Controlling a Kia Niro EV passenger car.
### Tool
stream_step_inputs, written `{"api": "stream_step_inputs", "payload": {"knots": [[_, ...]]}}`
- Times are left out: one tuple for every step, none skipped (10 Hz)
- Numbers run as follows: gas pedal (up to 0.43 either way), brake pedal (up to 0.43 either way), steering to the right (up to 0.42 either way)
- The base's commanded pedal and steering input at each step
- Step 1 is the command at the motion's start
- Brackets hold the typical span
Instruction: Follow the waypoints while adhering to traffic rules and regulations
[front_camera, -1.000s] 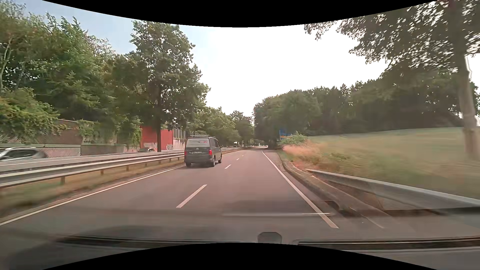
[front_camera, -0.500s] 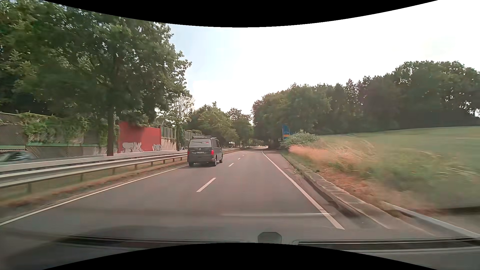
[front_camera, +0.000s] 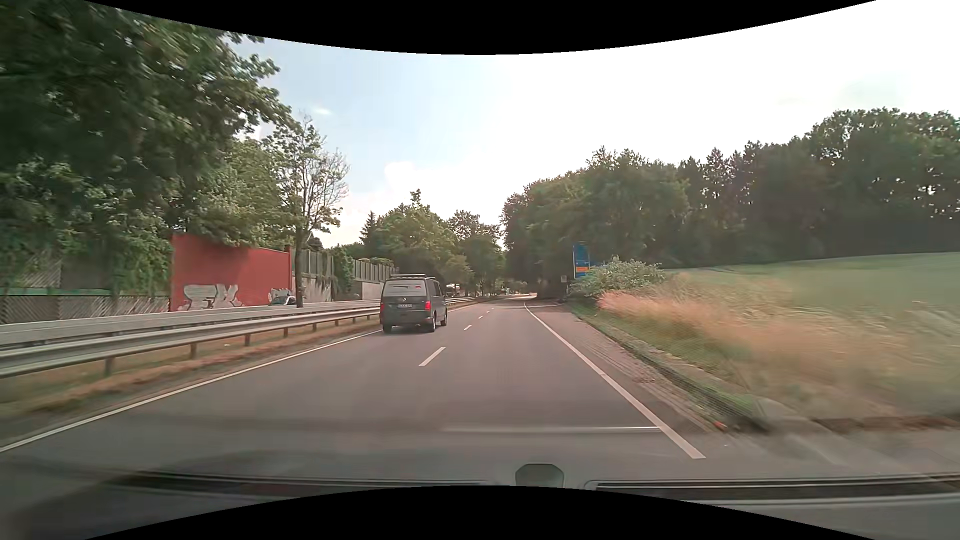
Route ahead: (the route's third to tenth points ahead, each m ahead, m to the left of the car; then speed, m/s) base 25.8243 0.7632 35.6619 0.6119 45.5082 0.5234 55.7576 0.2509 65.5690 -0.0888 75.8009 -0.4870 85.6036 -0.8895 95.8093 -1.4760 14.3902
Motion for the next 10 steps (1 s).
{"api": "stream_step_inputs", "payload": {"knots": [[0.240, 0.000, 0.001], [0.240, 0.000, 0.001], [0.240, 0.000, 0.002], [0.240, 0.000, 0.002], [0.240, 0.000, 0.003], [0.240, 0.000, 0.003], [0.240, 0.000, 0.003], [0.240, 0.000, 0.003], [0.240, 0.000, 0.003], [0.240, 0.000, 0.003]]}}
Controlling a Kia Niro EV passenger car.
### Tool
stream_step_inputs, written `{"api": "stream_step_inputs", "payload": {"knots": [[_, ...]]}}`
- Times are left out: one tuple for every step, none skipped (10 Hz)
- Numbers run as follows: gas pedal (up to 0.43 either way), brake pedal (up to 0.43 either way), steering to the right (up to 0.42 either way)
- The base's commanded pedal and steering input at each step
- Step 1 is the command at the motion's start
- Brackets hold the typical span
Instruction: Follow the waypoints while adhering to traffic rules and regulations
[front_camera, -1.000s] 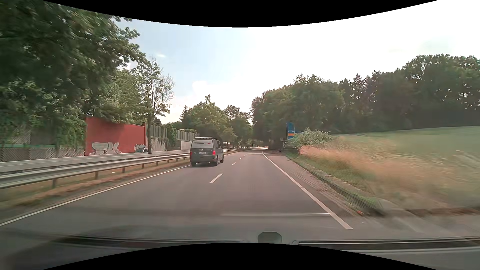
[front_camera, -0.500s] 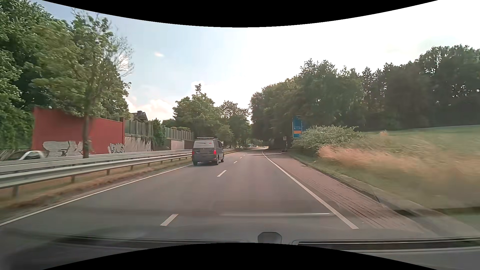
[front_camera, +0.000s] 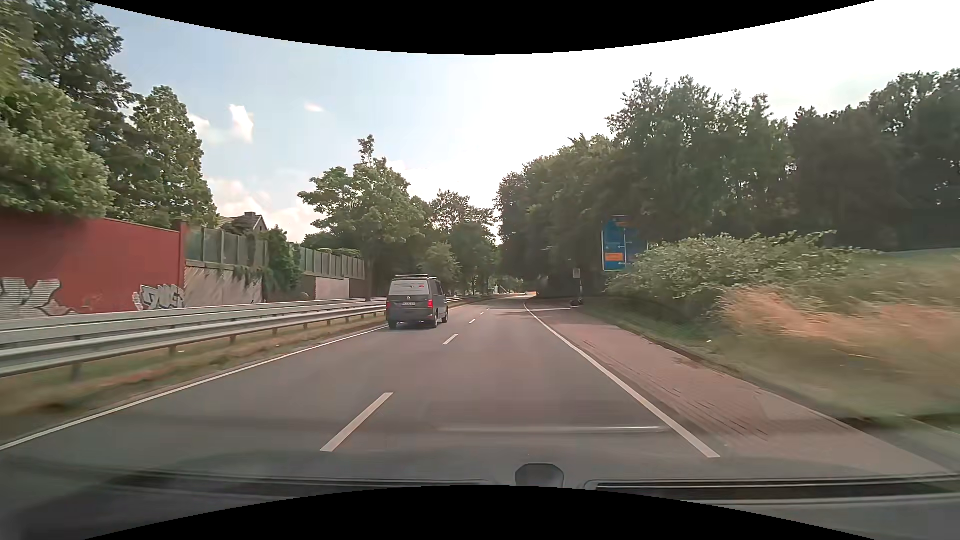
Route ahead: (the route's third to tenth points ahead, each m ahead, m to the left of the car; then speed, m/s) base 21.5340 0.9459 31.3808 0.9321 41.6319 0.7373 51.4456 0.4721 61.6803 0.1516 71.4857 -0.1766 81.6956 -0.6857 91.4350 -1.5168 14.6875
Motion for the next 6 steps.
{"api": "stream_step_inputs", "payload": {"knots": [[0.228, 0.000, 0.003], [0.228, 0.000, 0.003], [0.228, 0.000, 0.003], [0.220, 0.000, 0.003], [0.220, 0.000, 0.003], [0.220, 0.000, 0.003]]}}
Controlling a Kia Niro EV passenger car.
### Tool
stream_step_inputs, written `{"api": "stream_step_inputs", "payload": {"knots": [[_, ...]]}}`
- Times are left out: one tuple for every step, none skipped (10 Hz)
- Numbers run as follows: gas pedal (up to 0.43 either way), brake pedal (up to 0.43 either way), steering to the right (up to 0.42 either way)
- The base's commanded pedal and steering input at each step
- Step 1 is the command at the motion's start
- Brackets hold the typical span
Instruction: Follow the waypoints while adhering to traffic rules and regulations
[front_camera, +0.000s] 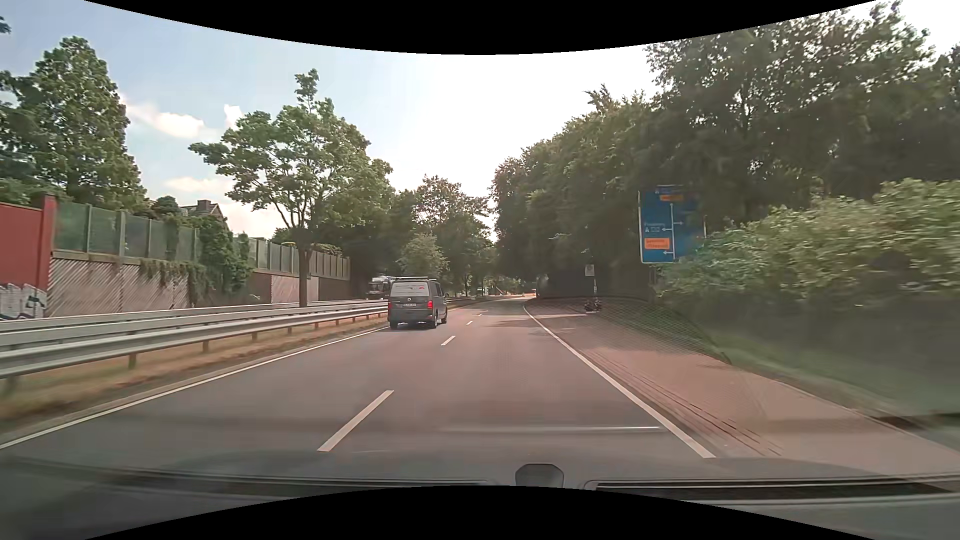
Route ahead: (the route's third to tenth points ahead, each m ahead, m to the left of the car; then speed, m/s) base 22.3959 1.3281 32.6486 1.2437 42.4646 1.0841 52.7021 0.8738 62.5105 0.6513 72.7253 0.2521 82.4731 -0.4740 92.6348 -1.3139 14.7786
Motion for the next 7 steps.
{"api": "stream_step_inputs", "payload": {"knots": [[0.220, 0.000, 0.003], [0.220, 0.000, 0.003], [0.220, 0.000, 0.003], [0.220, 0.000, 0.003], [0.209, 0.000, 0.003], [0.157, 0.000, 0.003], [0.118, 0.000, 0.002]]}}
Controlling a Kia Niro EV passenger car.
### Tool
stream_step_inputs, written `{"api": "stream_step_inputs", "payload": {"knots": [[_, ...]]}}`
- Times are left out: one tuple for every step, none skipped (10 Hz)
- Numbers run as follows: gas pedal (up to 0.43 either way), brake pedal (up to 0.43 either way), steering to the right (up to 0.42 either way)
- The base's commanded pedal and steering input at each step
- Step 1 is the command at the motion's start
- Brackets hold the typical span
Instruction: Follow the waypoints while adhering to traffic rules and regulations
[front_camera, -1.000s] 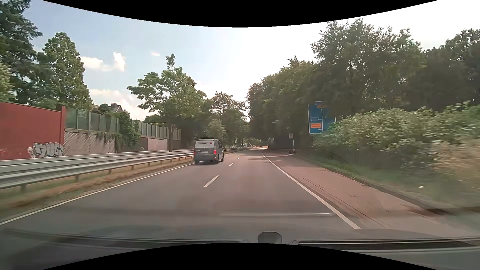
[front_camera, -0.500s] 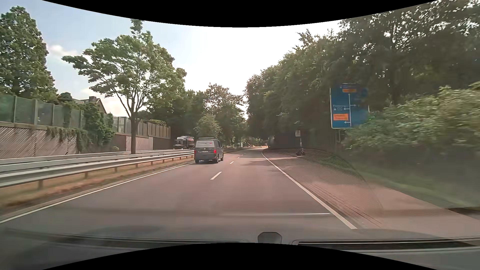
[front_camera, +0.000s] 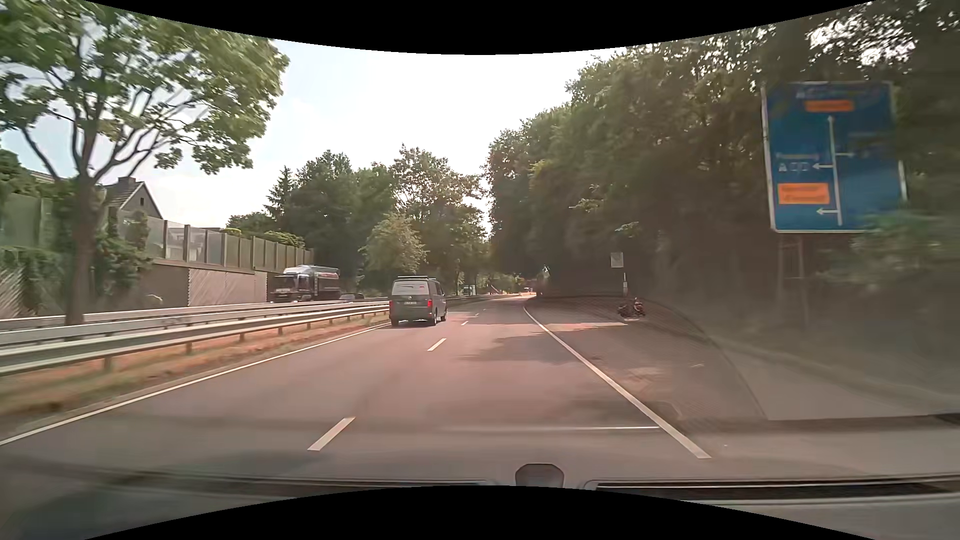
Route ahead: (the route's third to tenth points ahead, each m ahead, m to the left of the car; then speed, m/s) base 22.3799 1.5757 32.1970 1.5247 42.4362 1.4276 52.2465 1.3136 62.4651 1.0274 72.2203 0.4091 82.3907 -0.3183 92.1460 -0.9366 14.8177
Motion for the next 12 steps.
{"api": "stream_step_inputs", "payload": {"knots": [[0.118, 0.000, 0.002], [0.118, 0.000, 0.002], [0.118, 0.000, 0.002], [0.118, 0.000, 0.002], [0.118, 0.000, 0.002], [0.118, 0.000, 0.002], [0.118, 0.000, 0.002], [0.118, 0.000, 0.001], [0.118, 0.000, 0.001], [0.118, 0.000, 0.001], [0.118, 0.000, 0.001], [0.118, 0.000, 0.001]]}}
